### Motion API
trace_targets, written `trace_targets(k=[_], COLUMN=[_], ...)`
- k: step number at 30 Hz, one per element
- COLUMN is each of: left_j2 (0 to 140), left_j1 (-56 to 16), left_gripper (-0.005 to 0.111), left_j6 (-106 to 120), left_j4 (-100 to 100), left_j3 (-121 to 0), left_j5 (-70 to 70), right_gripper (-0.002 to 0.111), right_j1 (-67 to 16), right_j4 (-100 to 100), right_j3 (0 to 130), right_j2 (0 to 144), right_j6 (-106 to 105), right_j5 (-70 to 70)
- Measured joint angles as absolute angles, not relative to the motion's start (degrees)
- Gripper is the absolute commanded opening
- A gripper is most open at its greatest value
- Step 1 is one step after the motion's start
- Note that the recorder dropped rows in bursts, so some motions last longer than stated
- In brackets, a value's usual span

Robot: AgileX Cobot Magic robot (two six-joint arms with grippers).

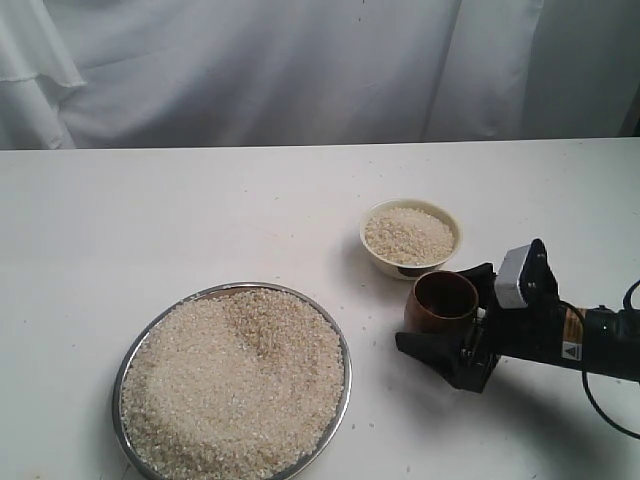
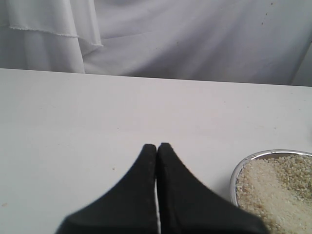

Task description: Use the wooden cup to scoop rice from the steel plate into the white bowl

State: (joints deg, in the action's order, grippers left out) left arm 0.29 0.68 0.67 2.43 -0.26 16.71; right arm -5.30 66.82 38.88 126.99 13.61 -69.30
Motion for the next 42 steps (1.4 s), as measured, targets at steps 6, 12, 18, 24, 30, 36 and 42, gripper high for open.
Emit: trace_targets(k=[6, 12, 18, 24, 30, 36, 42], left_j2=[0.29, 0.29, 0.29, 0.29, 0.29, 0.29, 0.29], left_j1=[0.68, 0.68, 0.68, 0.68, 0.68, 0.68, 0.68], left_gripper=[0.0, 0.0, 0.0, 0.0, 0.0, 0.0, 0.0], left_j6=[0.67, 0.67, 0.67, 0.67, 0.67, 0.67, 0.67], left_j4=[2.43, 2.43, 2.43, 2.43, 2.43, 2.43, 2.43], left_j3=[-0.26, -0.26, -0.26, -0.26, -0.26, -0.26, -0.26], left_j5=[16.71, 16.71, 16.71, 16.71, 16.71, 16.71, 16.71], right_gripper=[0.095, 0.093, 0.074, 0.03, 0.003, 0.001, 0.001], right_j1=[-5.17, -3.23, -2.39, -2.39, -2.39, -2.39, -2.39], right_j4=[67.5, 69.26, 69.87, 69.87, 67.06, 51.24, 38.45], right_j3=[38.88, 39.01, 39.01, 39.01, 39.01, 39.01, 39.01], right_j2=[120.25, 110.21, 102.93, 93.64, 86.35, 84.08, 83.62], right_j6=[13.54, 20.72, 27.2, 26.51, 29.39, 34.12, 32.04], right_j5=[-69.04, -69.25, -69.25, -69.25, -69.53, -69.53, -69.53])
